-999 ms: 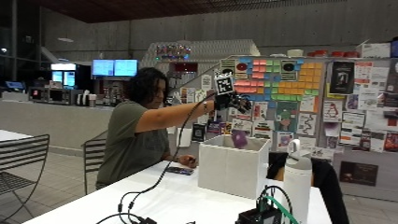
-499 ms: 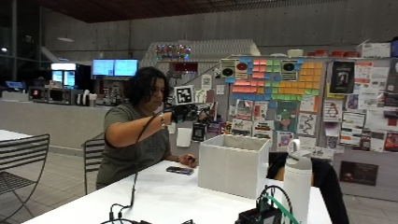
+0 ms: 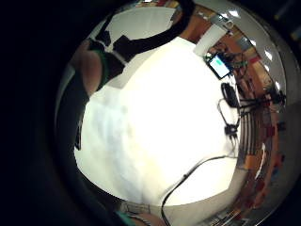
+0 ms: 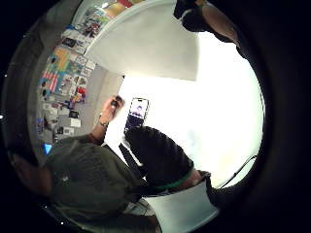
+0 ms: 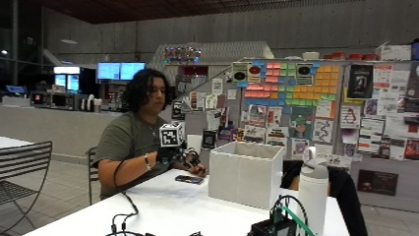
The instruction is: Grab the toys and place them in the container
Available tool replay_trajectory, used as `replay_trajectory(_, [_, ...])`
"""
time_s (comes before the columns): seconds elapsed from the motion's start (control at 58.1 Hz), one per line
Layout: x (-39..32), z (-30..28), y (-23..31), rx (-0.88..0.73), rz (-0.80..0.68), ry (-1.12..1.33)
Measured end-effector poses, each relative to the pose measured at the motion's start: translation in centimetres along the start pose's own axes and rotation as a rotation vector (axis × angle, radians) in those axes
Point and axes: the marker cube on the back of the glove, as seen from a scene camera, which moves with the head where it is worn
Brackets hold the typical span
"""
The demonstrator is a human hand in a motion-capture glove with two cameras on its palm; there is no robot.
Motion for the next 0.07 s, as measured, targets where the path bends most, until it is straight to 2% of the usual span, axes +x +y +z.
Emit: replay_trajectory(0.069, [0.38, 0.51, 0.31, -0.002, 0.008, -0.025])
